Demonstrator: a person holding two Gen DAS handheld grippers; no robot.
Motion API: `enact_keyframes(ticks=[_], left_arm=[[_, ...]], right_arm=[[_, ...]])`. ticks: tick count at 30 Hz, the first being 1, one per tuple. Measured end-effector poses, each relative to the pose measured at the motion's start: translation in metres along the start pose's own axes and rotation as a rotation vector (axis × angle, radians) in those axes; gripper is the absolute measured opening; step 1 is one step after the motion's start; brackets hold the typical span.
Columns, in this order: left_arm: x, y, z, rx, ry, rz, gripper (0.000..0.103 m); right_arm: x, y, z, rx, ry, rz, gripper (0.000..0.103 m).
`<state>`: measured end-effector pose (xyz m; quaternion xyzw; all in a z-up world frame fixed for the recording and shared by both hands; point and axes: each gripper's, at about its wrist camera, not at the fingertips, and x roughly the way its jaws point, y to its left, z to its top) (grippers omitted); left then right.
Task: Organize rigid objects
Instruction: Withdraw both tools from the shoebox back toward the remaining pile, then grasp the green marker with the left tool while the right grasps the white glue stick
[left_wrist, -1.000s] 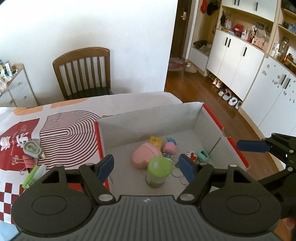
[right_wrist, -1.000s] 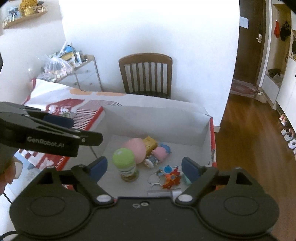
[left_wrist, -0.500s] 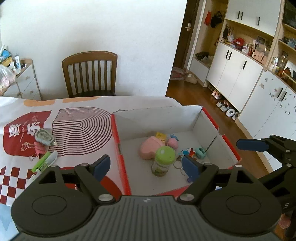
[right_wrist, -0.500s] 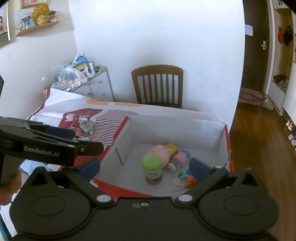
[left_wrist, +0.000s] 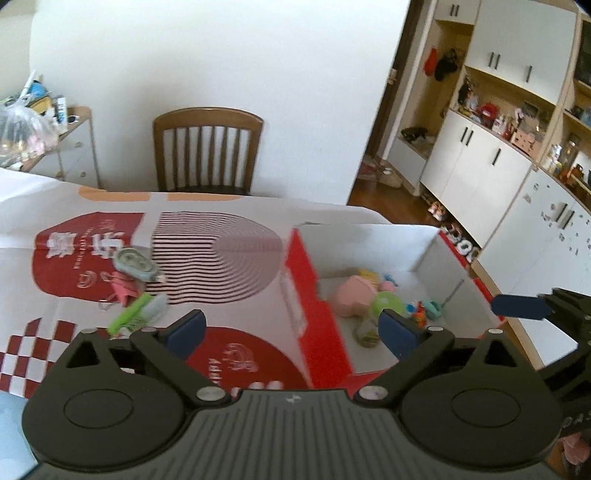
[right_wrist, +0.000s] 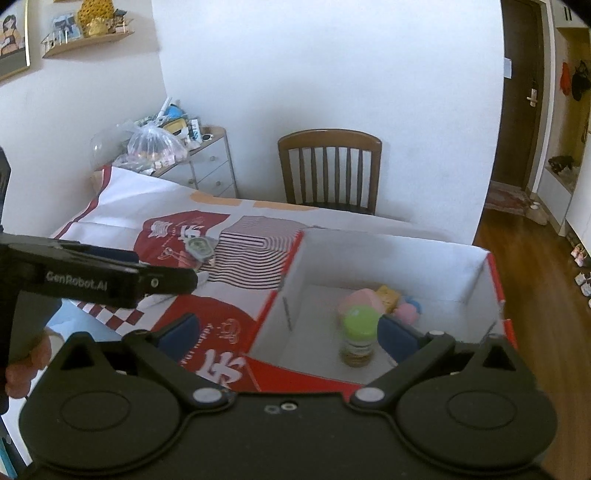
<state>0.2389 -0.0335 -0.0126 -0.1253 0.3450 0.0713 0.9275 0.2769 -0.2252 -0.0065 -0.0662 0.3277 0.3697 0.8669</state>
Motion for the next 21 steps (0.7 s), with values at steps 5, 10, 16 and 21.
enact_keyframes(ticks=[5,10,16,21], left_arm=[[-0.003,0.045,-0.003,0.006,-0.010,0.045,0.100],[0.002,0.096,-0.006,0.027,0.004,0.082,0.100],[0.015,0.148,-0.010,0.033,-0.007,0.120,0.100],[0.029,0.175,-0.015,0.082,-0.015,0.156,0.100]], right_arm=[[0.015,0.034,0.003,-0.001,0.018,-0.002,0.102],[0.036,0.068,0.008,-0.008,0.039,0.003,0.102],[0.065,0.111,0.017,-0.061,0.055,-0.004,0.102],[0.096,0.131,0.023,-0.046,0.085,-0.030,0.102]])
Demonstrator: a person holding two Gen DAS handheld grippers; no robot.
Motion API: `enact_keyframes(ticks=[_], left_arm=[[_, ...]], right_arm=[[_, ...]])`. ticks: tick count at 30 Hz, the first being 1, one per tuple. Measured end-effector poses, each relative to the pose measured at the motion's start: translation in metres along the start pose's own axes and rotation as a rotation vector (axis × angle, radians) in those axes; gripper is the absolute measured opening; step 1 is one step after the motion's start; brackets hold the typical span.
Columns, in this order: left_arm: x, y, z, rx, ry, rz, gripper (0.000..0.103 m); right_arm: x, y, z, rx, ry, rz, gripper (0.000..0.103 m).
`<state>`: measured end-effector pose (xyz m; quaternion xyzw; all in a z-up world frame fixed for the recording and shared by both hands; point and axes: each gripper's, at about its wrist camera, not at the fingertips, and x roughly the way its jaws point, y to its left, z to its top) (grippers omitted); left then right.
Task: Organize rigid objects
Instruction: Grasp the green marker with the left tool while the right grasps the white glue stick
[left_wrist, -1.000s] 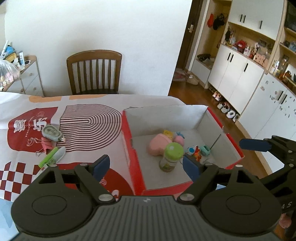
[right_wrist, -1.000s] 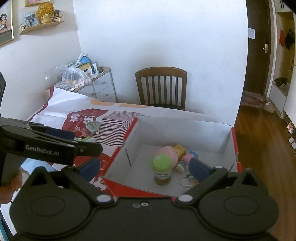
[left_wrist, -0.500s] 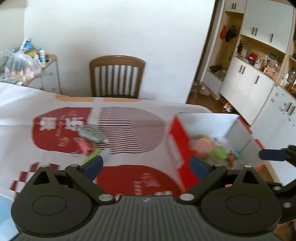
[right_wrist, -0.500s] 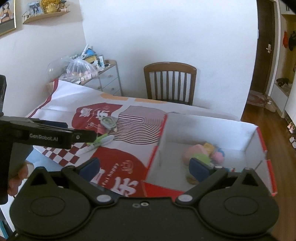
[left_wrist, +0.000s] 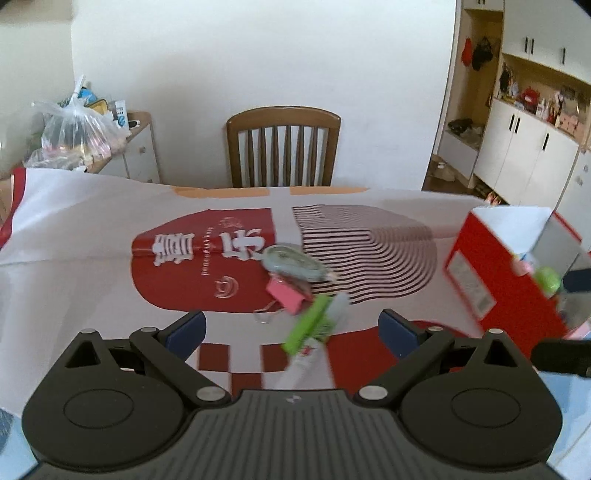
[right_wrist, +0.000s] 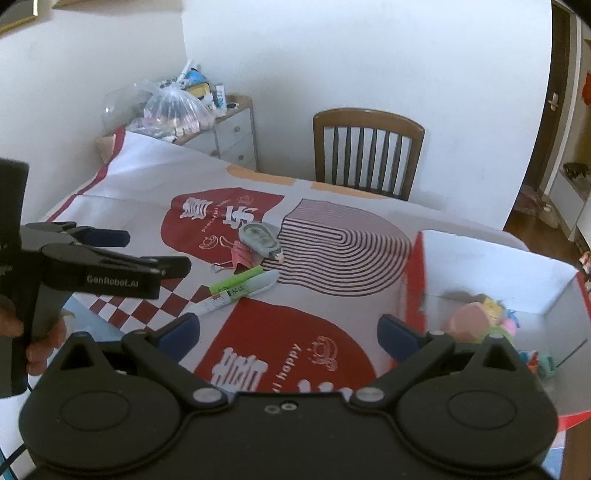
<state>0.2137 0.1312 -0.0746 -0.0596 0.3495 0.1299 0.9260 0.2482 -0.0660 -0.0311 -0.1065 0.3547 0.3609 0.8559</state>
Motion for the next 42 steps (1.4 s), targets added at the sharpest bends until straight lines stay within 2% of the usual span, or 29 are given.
enact_keyframes(ticks=[9,22,31,42], left_arm=[[0.043,0.024,-0.016,0.036,0.057,-0.009,0.100],[0.095,0.043,-0.020,0.043,0.083,-0.051,0.100],[0.113,0.046,-0.023,0.044,0.082,-0.088,0.099],[0.113,0.030,-0.031,0.142,0.028,-0.096,0.070]], right_arm=[[0.051,0.021,0.011,0.025,0.072,-0.046,0.101],[0.128,0.025,0.026,0.091,0.167,-0.137,0.093],[0.173,0.031,0.036,0.132,0.234,-0.169,0.092],[0.199,0.036,0.040,0.150,0.266,-0.195,0.077]])
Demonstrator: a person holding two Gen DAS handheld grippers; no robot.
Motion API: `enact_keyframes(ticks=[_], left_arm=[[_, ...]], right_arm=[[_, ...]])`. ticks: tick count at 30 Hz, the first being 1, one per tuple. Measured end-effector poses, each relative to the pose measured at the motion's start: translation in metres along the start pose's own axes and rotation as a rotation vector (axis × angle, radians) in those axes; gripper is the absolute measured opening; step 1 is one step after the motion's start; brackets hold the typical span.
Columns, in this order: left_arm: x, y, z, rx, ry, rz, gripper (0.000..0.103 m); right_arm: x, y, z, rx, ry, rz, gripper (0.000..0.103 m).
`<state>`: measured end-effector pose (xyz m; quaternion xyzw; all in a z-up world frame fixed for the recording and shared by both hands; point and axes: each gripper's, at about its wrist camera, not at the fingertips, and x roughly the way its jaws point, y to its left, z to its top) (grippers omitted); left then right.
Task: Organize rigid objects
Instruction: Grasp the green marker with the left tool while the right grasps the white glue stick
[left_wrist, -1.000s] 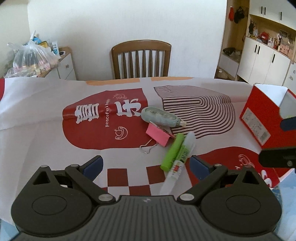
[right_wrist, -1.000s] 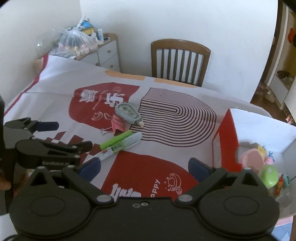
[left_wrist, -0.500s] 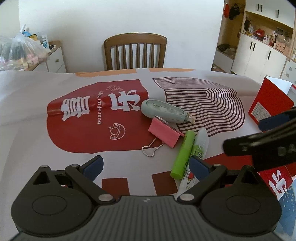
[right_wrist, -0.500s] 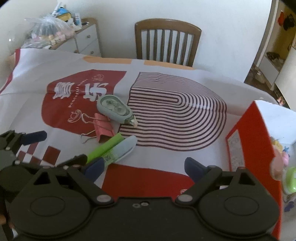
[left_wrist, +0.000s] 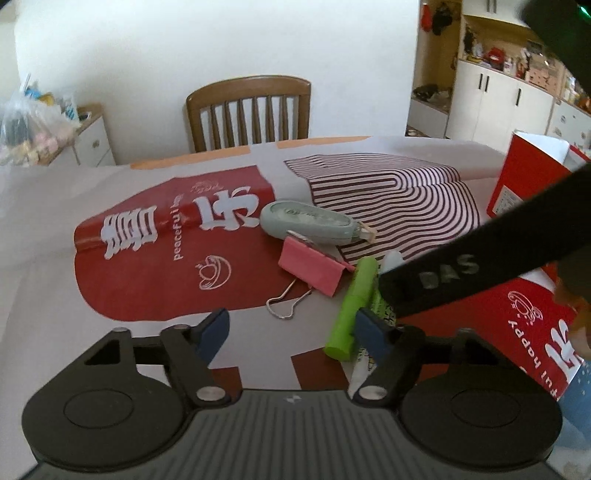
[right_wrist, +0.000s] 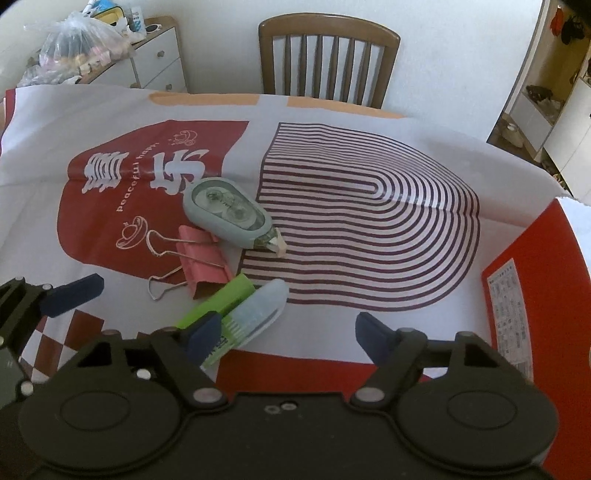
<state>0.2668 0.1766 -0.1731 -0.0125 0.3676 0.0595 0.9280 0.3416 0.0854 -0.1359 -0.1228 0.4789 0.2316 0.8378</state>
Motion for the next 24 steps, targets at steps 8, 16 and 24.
enact_keyframes(ticks=[8,16,24], left_arm=[[0.003,-0.013,-0.003,0.054,-0.008,-0.008,0.048],[0.012,-0.021,-0.001,0.082,0.007,-0.038,0.041],[0.015,-0.030,0.003,0.099,0.023,-0.105,0.031]], right_arm=[[0.006,0.010,0.003,-0.015,-0.004,-0.010,0.069],[0.015,0.017,0.000,-0.035,0.035,-0.017,0.055],[0.011,0.006,-0.003,-0.018,0.026,-0.009,0.032]])
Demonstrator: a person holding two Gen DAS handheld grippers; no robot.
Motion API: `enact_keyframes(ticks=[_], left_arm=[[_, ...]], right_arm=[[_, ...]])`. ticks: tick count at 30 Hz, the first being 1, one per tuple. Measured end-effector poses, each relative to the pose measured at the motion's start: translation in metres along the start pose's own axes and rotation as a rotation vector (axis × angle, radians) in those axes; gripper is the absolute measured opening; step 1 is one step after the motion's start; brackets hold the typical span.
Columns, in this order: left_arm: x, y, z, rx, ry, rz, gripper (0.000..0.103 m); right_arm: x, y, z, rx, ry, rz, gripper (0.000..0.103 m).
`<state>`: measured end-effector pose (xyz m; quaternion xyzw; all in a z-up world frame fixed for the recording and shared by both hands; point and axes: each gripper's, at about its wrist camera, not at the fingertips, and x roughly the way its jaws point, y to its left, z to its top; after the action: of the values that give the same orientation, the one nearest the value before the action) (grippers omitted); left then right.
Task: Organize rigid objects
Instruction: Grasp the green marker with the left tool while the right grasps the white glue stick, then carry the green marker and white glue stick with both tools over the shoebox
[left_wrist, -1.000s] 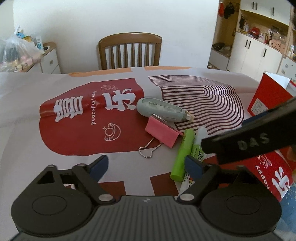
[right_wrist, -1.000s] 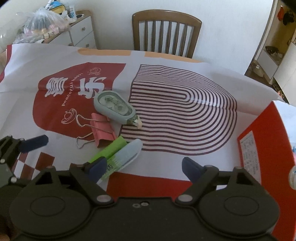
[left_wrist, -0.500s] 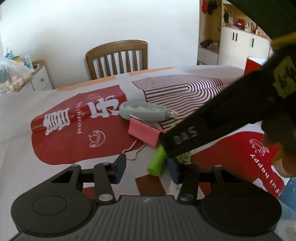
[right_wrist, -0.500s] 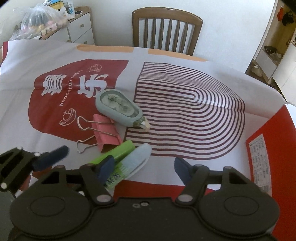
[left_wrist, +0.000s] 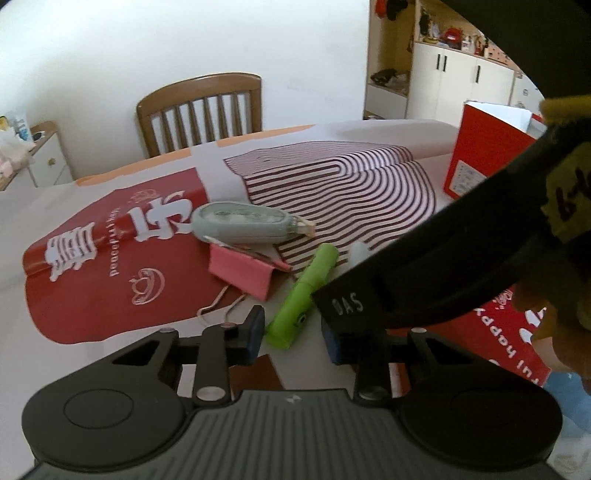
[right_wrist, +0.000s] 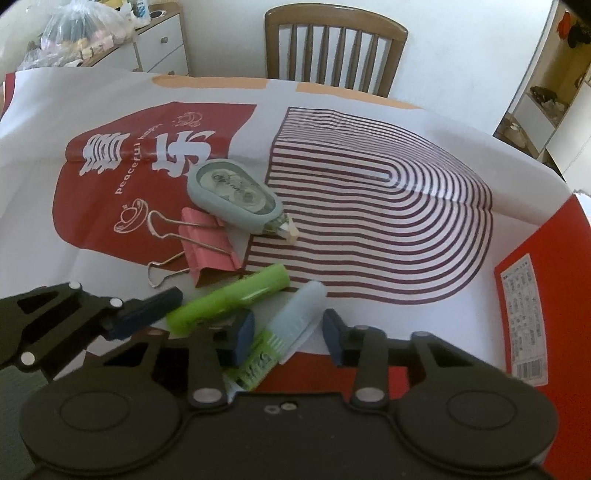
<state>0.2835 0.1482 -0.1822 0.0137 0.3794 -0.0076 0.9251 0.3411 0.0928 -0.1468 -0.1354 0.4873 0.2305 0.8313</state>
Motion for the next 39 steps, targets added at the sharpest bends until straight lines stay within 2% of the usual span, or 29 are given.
enact_keyframes(ticks=[4,12,15,27,31,39], left_arm=[[0.001,-0.007,0.002,0.008,0.008,-0.023,0.023],[-0.001,-0.008,0.005,-0.071,0.042,-0.062,0.016],[-0.006,-0.008,0.002,-0.111,0.045,-0.079,0.016],[-0.052,-0.023,-0.008,-0.159,0.022,-0.069,0.016],[-0.064,-0.022,-0.011,-0.211,0.022,-0.078,0.016],[-0.097,-0.035,0.000,-0.215,-0.023,-0.091,0.016]], right_arm=[[-0.003,-0.007,-0.004,0.003,-0.007,0.015,0.024],[-0.019,-0.019,-0.016,0.002,-0.025,0.044,0.023],[-0.029,-0.025,-0.024,0.008,-0.035,0.065,0.022],[-0.080,-0.041,-0.052,0.005,-0.061,0.151,0.022],[-0.099,-0.046,-0.058,-0.002,-0.079,0.168,0.022],[-0.137,-0.060,-0.070,-0.016,-0.119,0.201,0.020]])
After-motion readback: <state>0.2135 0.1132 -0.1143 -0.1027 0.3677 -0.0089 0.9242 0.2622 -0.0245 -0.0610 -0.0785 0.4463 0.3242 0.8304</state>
